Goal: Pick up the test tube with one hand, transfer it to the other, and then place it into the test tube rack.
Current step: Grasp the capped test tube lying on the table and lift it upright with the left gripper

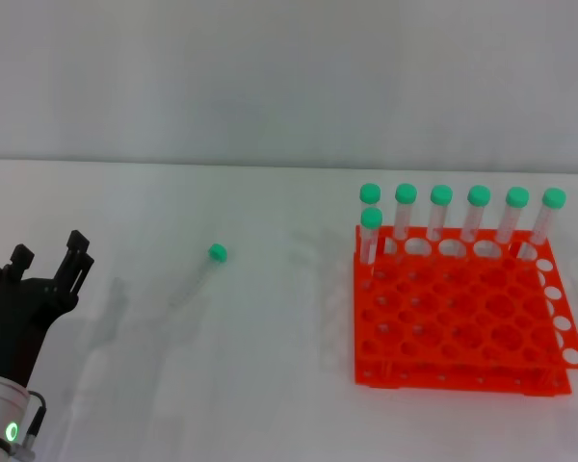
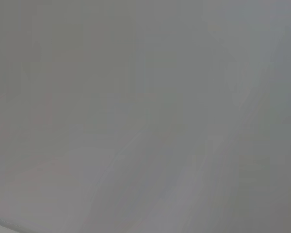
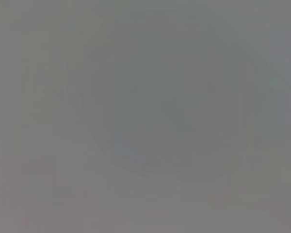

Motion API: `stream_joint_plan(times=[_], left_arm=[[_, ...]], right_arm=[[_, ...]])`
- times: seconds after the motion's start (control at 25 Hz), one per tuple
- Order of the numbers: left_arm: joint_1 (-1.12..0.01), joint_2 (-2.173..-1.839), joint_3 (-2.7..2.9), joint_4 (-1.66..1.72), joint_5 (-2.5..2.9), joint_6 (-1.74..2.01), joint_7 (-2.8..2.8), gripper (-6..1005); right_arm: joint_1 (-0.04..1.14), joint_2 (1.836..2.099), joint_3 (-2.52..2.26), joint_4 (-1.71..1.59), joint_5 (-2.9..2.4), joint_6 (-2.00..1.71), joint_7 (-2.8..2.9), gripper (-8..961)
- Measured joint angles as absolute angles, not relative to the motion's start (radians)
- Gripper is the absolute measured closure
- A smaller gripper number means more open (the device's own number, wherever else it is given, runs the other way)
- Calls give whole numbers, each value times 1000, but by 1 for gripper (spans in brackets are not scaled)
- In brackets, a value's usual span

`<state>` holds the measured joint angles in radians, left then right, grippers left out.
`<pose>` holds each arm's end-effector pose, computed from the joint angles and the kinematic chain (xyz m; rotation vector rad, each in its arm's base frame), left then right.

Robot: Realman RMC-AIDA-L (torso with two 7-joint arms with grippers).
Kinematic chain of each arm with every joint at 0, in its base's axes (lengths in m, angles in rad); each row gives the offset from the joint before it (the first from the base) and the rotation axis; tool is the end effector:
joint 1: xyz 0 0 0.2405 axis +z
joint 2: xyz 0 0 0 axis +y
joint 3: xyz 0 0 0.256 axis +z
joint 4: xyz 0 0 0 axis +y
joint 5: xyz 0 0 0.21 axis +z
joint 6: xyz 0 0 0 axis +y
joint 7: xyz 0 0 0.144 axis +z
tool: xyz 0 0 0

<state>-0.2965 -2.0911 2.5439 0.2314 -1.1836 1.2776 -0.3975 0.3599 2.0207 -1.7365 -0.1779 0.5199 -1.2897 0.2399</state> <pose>-0.3487 0.2806 -0.0180 -1.3726 -0.8518 -0.9451 0.3615 0.3193 0.0684 -1.2782 0.4949 0.7823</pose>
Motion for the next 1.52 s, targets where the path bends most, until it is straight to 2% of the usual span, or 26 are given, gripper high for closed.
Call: stream_joint_plan(times=[0.36,0.84,1.08,1.24,1.28,1.36,1.48,1.52], left_arm=[[-295,-2092,2540,234,-1189,1278,-397,174],[-300,-2084,2479,233,-1258,1280,-405,182],[-386,-2049,2465,116,-1186,1279,-660,186],[-488,-2005,2483,-85,-977,1277,-1024,188],[-537,-1982,2521,-193,-875,1280,-1196,189],[-562,-1970,2564,-261,-826,1284,-1308,190],[-611,-1953,2753,-428,-796,1305,-1567,192],[-628,-1950,2802,-482,-785,1317,-1638,193]], right_arm=[[369,2015,-1742,-184,511,-1261,250,201],[438,2004,-1737,-188,514,-1198,251,202],[476,1995,-1735,-183,516,-1155,246,201],[493,1995,-1709,-187,516,-1150,243,201],[495,1996,-1685,-189,516,-1164,240,201],[496,1995,-1657,-191,514,-1196,229,201],[497,1985,-1637,-192,513,-1218,220,201],[497,1972,-1619,-192,515,-1221,217,201]])
